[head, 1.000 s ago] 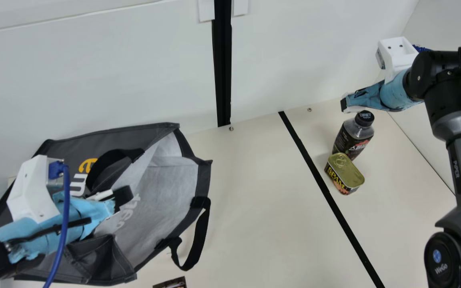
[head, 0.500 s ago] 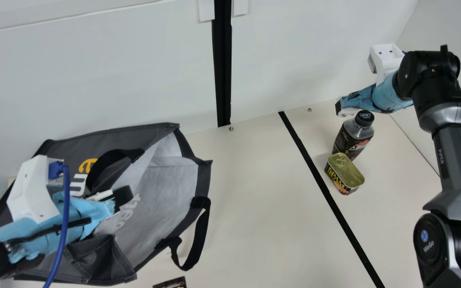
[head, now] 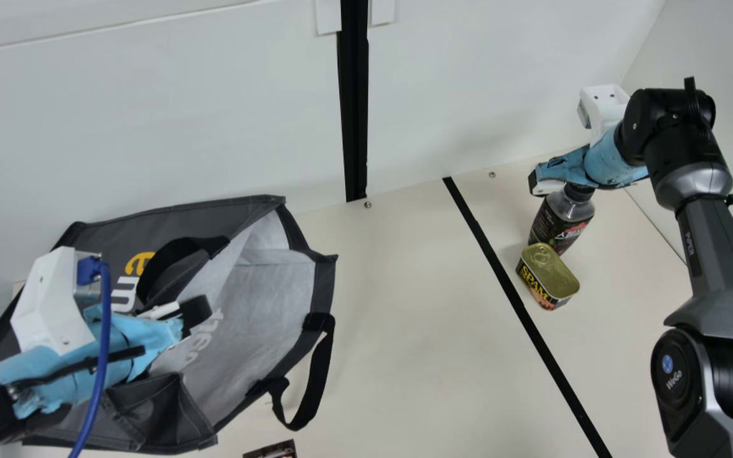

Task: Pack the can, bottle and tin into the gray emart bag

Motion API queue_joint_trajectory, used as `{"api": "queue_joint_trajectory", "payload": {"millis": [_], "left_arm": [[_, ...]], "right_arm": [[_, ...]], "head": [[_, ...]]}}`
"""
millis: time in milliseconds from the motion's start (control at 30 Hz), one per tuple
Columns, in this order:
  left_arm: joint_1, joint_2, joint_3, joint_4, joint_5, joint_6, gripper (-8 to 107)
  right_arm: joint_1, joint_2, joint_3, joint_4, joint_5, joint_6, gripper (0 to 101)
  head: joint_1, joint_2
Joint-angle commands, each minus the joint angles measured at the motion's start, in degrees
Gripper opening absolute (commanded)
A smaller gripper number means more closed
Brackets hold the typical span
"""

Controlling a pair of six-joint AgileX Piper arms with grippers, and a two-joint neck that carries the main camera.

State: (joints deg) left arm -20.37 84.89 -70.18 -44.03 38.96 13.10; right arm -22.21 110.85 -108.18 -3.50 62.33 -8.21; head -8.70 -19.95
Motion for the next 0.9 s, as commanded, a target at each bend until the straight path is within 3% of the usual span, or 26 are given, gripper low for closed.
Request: {"api": "queue_joint_trajectory", "payload": {"millis": [0, 367, 800, 867], "left_arm": [[0.0, 0.0, 0.0, 0.0, 0.0, 0.0, 10], [0.0, 0.0, 0.0, 0.0, 0.0, 0.0, 10], [0.0, 0.0, 0.0, 0.0, 0.0, 0.0, 10], [0.0, 0.0, 0.0, 0.0, 0.0, 0.0, 10]], "right_arm": [[0.1, 0.1, 0.2, -0.2, 0.0, 0.2, 91], [0.3, 0.4, 1.1, -0.3, 0.2, 1.2, 91], [0.6, 0.8, 1.0, 0.6, 0.2, 1.7, 4], [0.5, 0.9, 0.8, 0.8, 0.3, 1.7, 0]], "head": [[-1.3, 0.0], [-1.3, 0.0], [-1.3, 0.0], [-1.3, 0.0]]}}
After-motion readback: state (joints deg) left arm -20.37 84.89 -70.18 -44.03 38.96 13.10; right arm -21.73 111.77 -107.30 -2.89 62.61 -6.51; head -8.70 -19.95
